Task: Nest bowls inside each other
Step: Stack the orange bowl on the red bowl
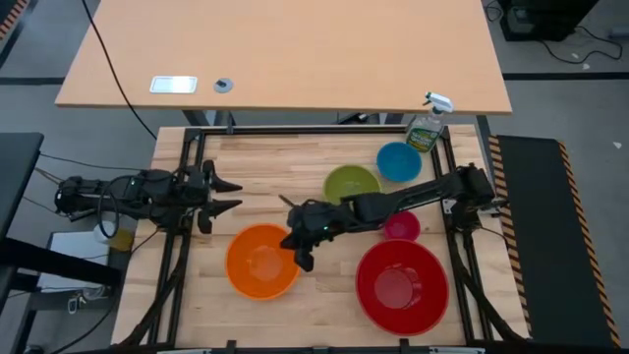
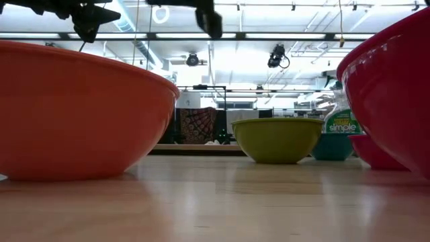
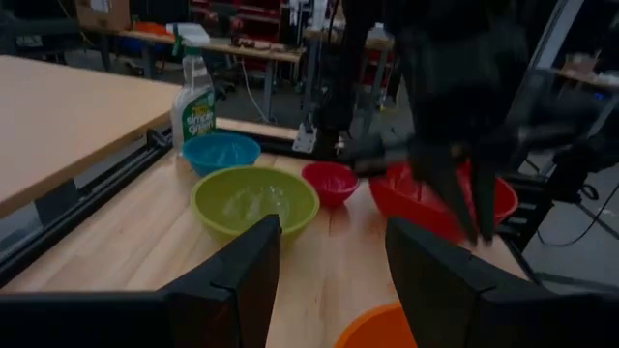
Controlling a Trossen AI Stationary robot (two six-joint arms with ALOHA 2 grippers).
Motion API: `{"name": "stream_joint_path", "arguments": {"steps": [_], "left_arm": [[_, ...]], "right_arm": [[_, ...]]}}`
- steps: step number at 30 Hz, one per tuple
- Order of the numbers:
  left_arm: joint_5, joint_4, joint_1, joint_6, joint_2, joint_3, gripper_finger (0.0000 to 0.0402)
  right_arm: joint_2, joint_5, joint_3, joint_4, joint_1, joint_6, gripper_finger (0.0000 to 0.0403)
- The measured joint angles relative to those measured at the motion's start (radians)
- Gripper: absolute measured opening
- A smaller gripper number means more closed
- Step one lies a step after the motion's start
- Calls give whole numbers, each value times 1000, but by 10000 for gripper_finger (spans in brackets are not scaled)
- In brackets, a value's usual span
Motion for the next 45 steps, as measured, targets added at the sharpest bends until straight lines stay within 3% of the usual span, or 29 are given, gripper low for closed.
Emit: {"name": "stream_joint_path", "arguments": {"steps": [6, 14, 21, 24, 28, 32, 35, 39, 45], "left_arm": [[-2, 11, 1, 24, 1, 0, 192], [-23, 72, 1, 73, 53, 0, 192], [-23, 124, 2, 121, 132, 0, 192], [-23, 145, 2, 125, 153, 0, 192], [-30, 165, 2, 127, 156, 0, 192], [-40, 162, 2, 131, 148, 0, 192], [-40, 154, 2, 130, 148, 0, 192], [-40, 137, 2, 129, 148, 0, 192], [-40, 128, 2, 128, 148, 0, 192]], "right_arm": [[66, 33, 9, -71, -26, -16, 59], [96, 99, 9, -234, -45, 88, 157], [109, 173, 33, -328, -41, 138, 165], [142, 254, 133, -448, -16, 148, 165], [224, 354, 362, -651, 30, 146, 165], [373, 313, 569, -880, 39, 188, 165], [464, 270, 674, -937, 27, 180, 165], [511, 251, 757, -944, 10, 168, 165], [487, 225, 753, -937, -5, 208, 165]]}}
